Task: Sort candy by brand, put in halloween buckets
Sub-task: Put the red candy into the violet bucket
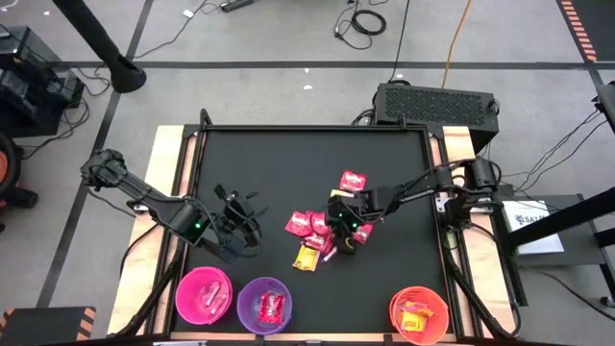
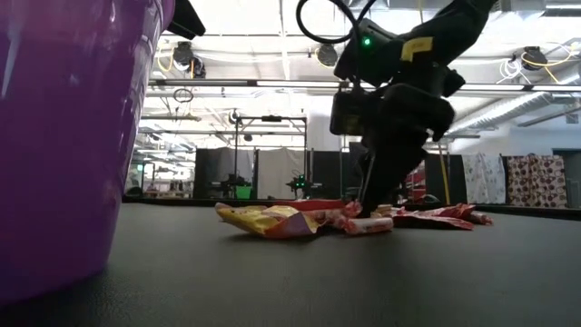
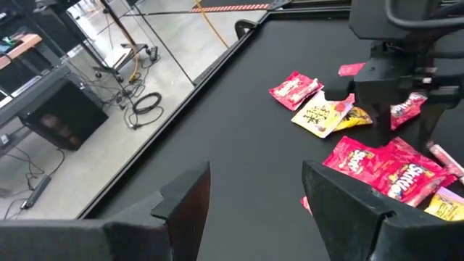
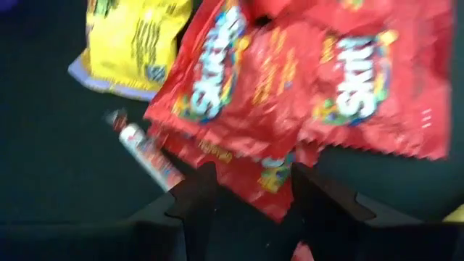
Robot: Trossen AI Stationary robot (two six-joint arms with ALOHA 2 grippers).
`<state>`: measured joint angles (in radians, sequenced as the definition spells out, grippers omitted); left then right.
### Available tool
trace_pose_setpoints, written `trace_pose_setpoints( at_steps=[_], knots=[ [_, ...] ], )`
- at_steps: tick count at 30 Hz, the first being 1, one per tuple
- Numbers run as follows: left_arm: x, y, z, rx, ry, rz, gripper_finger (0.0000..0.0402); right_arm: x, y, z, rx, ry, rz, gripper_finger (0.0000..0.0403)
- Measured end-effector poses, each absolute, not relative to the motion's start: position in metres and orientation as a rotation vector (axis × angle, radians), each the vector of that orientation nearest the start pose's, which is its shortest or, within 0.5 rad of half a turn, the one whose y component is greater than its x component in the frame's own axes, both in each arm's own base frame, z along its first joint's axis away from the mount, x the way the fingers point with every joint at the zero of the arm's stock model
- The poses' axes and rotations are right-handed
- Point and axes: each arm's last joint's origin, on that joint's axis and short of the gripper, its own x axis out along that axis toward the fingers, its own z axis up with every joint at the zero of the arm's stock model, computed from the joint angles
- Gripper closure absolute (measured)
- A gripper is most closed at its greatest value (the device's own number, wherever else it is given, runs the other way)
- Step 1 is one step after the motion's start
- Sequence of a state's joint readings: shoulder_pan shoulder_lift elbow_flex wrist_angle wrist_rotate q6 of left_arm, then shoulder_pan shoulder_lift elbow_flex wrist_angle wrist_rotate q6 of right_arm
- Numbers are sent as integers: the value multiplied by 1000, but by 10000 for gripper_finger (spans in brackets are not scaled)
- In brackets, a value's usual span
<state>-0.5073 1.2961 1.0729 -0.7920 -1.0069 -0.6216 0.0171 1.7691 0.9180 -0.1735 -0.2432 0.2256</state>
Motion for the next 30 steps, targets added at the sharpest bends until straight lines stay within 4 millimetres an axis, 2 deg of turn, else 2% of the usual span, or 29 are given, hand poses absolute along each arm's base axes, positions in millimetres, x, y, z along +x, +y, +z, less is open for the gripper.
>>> trace_pose_setpoints(
  at_steps=[7, 14, 25, 30],
  knots=[
    [226, -95, 291, 118, 559, 656, 175, 333, 7, 139, 396, 988, 161, 232],
    [227, -95, 291, 116, 559, 654, 175, 333, 6, 140, 456, 992, 125, 235],
    [227, -96, 292, 108, 552, 652, 175, 334, 5, 139, 477, 986, 45, 306],
    [228, -96, 292, 104, 549, 651, 175, 335, 5, 132, 503, 997, 2, 333]
  ],
)
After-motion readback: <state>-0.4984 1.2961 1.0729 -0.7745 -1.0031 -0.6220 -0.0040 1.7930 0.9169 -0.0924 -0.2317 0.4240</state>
